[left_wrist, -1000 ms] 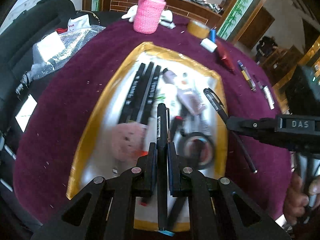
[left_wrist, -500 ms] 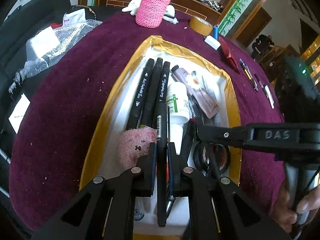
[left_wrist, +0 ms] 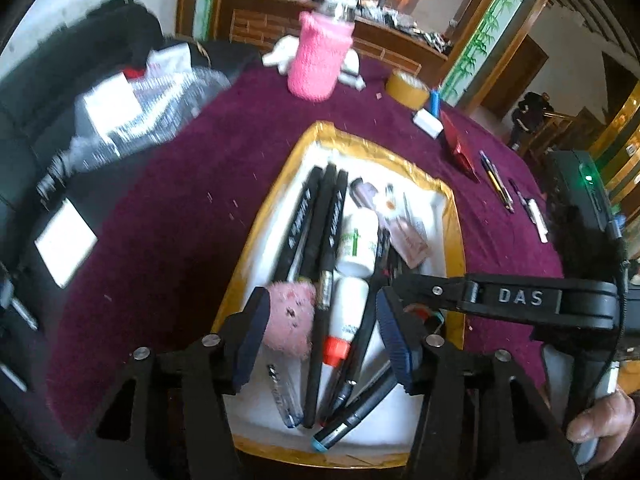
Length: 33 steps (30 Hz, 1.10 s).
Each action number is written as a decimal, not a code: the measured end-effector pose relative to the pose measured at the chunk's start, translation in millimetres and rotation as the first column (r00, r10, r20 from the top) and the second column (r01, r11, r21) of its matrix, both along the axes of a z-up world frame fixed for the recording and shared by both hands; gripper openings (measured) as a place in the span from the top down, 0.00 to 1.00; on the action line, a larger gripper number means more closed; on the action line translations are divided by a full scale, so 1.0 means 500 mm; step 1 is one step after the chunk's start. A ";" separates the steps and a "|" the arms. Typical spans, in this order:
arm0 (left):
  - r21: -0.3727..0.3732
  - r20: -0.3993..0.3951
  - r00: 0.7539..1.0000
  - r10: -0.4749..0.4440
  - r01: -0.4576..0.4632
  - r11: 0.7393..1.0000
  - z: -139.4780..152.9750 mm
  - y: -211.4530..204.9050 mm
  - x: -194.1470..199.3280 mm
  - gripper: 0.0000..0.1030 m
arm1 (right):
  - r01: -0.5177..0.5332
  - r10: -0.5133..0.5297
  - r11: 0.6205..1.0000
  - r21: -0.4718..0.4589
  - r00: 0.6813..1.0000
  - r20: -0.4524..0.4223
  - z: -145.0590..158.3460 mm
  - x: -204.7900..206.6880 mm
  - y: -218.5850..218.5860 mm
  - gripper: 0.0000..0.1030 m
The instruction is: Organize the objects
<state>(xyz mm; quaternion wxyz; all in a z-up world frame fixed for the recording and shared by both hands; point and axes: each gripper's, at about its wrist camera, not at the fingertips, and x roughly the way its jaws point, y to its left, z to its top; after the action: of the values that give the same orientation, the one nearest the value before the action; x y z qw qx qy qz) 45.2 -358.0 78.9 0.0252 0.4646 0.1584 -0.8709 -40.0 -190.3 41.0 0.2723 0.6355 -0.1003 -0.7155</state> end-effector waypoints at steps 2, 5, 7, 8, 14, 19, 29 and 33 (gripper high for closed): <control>-0.056 -0.026 1.000 0.006 -0.008 0.998 0.020 0.014 0.007 0.50 | 0.013 -0.013 1.000 -0.006 1.000 -0.026 0.017 0.004 0.013 0.60; -0.138 -0.056 0.998 0.017 -0.024 0.990 0.048 0.040 0.018 0.49 | 0.031 -0.033 0.999 -0.022 0.997 -0.066 0.042 0.013 0.032 0.55; -0.195 -0.078 0.996 0.030 -0.045 0.980 0.067 0.058 0.028 0.48 | 0.038 -0.040 0.999 -0.037 0.996 -0.081 0.057 0.016 0.043 0.54; -0.225 -0.090 0.995 0.037 -0.057 0.973 0.076 0.068 0.036 0.45 | 0.040 -0.045 0.998 -0.048 0.995 -0.087 0.063 0.019 0.053 0.53; -0.357 -0.154 0.983 0.097 -0.147 0.923 0.140 0.137 0.077 0.41 | 0.051 -0.060 0.994 -0.093 0.994 -0.093 0.091 0.035 0.110 0.52; -0.416 -0.272 0.949 0.157 -0.263 0.870 0.202 0.198 0.129 0.05 | 0.037 -0.052 0.994 -0.102 0.988 -0.146 0.125 0.057 0.170 0.51; -0.457 -0.440 0.884 0.158 -0.371 0.808 0.312 0.318 0.224 0.01 | -0.040 0.006 0.992 -0.121 0.964 -0.266 0.187 0.112 0.249 0.48; -0.425 -0.490 0.853 0.181 -0.415 0.804 0.346 0.337 0.258 0.01 | -0.084 0.042 0.989 -0.120 0.948 -0.317 0.209 0.133 0.262 0.47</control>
<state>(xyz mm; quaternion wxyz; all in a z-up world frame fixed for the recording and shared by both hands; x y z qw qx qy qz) 174.3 -189.4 251.9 0.2535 0.2072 -0.0066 -0.9449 26.6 -59.0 145.7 0.3491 0.4974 -0.0825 -0.7899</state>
